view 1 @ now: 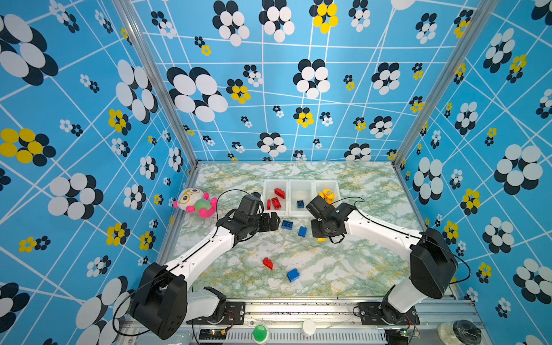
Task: Sort the legos into containers by color
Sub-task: Place the lego in the container.
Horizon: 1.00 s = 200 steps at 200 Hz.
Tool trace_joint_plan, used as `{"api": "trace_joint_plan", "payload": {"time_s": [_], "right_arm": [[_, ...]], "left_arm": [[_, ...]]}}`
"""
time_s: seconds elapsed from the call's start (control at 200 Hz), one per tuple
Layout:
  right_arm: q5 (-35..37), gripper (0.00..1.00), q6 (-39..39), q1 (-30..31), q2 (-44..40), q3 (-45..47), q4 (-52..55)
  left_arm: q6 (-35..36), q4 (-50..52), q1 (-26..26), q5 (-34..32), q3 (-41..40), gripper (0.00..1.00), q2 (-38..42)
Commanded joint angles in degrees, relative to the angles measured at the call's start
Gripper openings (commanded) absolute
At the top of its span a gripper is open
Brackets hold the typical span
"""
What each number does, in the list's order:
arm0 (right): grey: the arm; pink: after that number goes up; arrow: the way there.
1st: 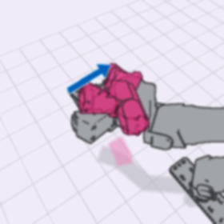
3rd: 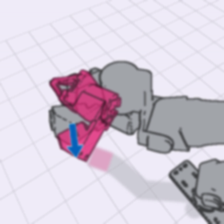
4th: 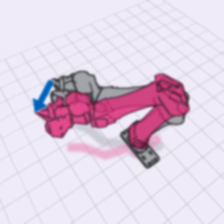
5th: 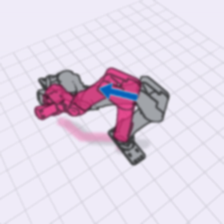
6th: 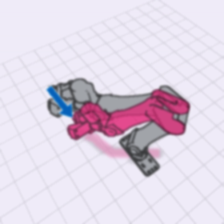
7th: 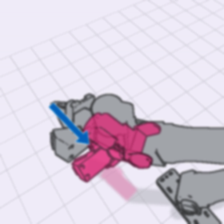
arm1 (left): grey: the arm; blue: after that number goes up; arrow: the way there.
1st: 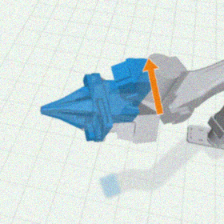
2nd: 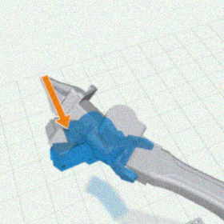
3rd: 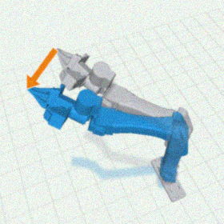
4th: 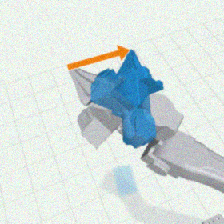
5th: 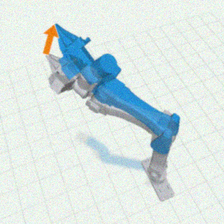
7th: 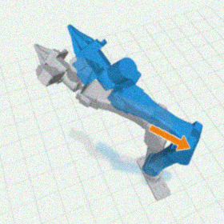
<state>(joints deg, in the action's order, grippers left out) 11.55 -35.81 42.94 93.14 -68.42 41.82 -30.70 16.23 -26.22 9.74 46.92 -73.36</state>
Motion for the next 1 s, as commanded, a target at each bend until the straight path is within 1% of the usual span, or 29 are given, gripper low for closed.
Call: {"api": "trace_joint_plan", "payload": {"time_s": [0.0,0.195,0.475,0.73,0.994], "right_arm": [[1.38,0.20,-0.69,-2.06,-1.73,-2.07,2.13],[1.89,0.20,0.63,-5.91,-0.93,-4.55,2.05],[1.92,0.20,1.19,-12.16,3.29,-10.16,0.62],[0.49,0.20,-0.31,-17.02,9.41,-15.72,-2.44],[-0.30,0.20,1.39,-19.11,18.67,-22.79,-3.62]], "left_arm": [[-0.19,-0.14,0.55,1.00,-0.07,0.96,0.84],[-0.09,-0.10,0.60,1.07,0.38,0.97,0.36],[-0.07,0.56,0.65,0.99,1.64,0.97,-0.24],[-0.22,0.71,0.64,1.19,2.45,0.97,-1.01],[-0.37,1.24,0.66,0.99,3.01,0.97,-1.12]]}}
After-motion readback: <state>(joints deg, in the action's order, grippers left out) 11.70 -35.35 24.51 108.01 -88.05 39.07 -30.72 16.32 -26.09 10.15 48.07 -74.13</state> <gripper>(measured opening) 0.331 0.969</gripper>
